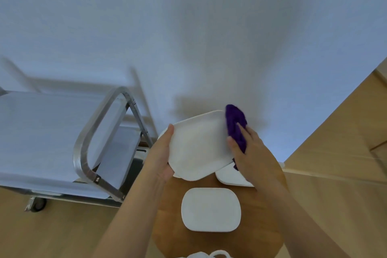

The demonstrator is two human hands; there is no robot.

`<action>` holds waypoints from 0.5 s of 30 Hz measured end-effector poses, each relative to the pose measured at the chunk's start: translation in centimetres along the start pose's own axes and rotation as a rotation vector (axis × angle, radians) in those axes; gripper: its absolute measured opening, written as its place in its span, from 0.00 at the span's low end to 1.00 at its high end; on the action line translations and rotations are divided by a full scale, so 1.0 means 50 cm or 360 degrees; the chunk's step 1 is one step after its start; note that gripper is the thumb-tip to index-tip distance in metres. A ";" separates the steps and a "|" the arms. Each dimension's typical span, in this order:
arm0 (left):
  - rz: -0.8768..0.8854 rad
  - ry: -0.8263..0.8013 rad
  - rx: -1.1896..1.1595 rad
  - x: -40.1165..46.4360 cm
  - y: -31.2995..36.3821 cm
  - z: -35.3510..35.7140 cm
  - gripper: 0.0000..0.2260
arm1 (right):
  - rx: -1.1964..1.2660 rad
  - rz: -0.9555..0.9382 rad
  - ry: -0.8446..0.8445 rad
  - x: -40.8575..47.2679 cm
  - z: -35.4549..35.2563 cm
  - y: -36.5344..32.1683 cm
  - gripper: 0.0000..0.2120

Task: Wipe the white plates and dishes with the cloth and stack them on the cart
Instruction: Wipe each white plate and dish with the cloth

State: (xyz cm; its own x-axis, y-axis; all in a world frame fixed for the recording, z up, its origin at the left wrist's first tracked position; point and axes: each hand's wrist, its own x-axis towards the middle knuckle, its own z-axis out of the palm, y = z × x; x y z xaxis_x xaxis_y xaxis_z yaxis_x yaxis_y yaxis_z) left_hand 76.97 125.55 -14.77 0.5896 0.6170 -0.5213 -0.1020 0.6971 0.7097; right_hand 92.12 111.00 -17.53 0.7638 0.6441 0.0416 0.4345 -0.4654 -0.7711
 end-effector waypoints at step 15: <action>0.0220 0.0212 0.0208 0.003 -0.041 0.039 0.19 | -0.0027 -0.0443 -0.0336 -0.087 0.135 -0.121 0.24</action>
State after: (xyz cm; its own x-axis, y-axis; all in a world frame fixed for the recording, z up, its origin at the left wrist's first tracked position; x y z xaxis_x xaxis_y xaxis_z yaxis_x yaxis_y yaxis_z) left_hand 78.81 123.51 -15.36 0.4653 0.7522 -0.4665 -0.0647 0.5545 0.8297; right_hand 82.93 115.10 -17.33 0.5002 0.8583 0.1149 0.6215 -0.2634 -0.7378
